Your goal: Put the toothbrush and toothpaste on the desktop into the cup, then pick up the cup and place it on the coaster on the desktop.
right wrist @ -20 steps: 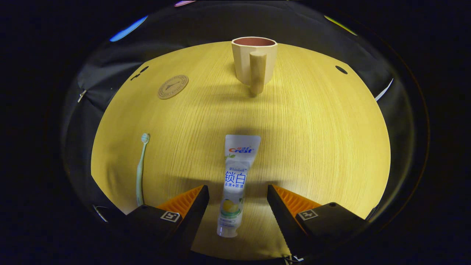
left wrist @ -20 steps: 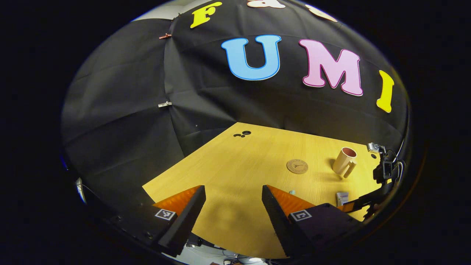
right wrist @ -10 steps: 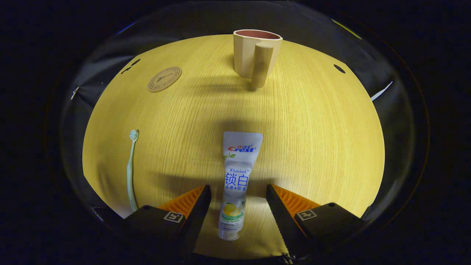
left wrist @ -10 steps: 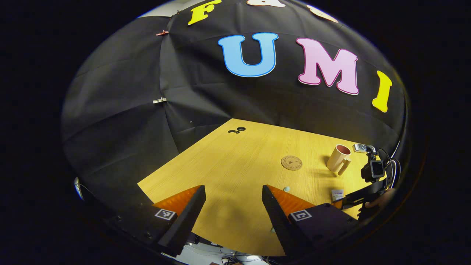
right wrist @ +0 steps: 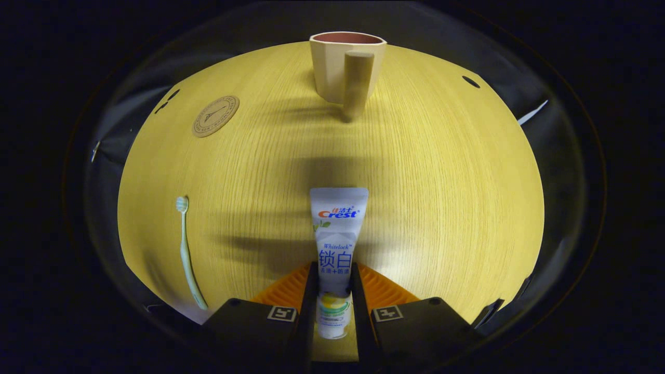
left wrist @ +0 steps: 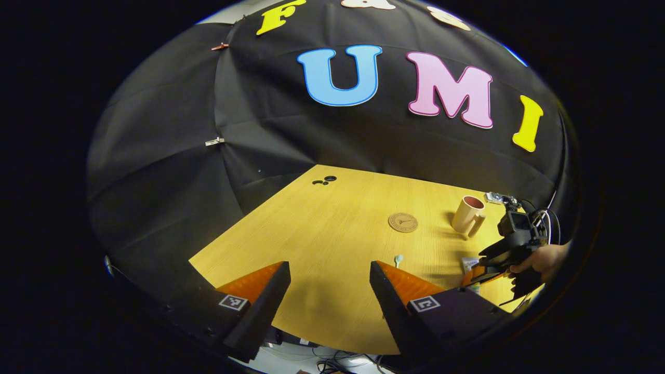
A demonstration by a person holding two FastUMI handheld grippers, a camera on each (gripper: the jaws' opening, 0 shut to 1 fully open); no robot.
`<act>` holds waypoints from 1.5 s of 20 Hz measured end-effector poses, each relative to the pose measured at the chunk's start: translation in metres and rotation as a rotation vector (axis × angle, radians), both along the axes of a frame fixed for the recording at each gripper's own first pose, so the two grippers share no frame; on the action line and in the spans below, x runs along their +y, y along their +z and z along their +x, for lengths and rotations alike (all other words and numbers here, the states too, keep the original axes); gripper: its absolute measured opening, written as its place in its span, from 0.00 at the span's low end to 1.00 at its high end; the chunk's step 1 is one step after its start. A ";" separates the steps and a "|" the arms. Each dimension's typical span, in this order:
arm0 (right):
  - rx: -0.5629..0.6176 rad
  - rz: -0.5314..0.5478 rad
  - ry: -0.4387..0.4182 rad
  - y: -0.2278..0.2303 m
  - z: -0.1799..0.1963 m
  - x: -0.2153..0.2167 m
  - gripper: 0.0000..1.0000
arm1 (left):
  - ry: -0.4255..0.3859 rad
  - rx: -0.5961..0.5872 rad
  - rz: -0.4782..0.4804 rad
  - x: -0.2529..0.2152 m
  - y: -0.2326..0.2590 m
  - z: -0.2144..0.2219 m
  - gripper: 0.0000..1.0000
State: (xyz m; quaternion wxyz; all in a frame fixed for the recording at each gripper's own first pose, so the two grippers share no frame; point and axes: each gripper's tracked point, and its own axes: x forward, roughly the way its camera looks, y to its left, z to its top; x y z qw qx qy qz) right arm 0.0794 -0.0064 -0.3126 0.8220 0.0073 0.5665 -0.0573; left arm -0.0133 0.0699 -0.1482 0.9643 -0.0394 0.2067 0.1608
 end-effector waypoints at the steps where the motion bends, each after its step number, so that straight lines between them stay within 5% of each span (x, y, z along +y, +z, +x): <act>1: -0.018 -0.004 0.010 0.001 0.000 -0.001 0.40 | -0.012 0.006 0.005 -0.001 -0.002 0.001 0.98; 5: -0.044 -0.004 0.036 0.002 -0.001 -0.001 0.33 | -0.078 0.048 0.007 -0.007 -0.016 0.008 0.92; 8: -0.046 0.019 0.055 0.003 -0.002 -0.001 0.25 | -0.136 0.095 -0.029 -0.018 -0.034 0.017 0.97; 18: -0.124 0.083 0.052 0.017 0.000 -0.012 0.25 | -0.257 0.312 -0.204 -0.062 -0.098 0.063 0.85; 25: -0.206 0.137 0.080 0.041 -0.007 -0.021 0.25 | -0.342 0.477 -0.195 -0.098 -0.146 0.089 0.76; 30: -0.257 0.167 0.119 0.052 -0.010 -0.023 0.25 | -0.313 0.541 -0.189 -0.099 -0.165 0.096 0.74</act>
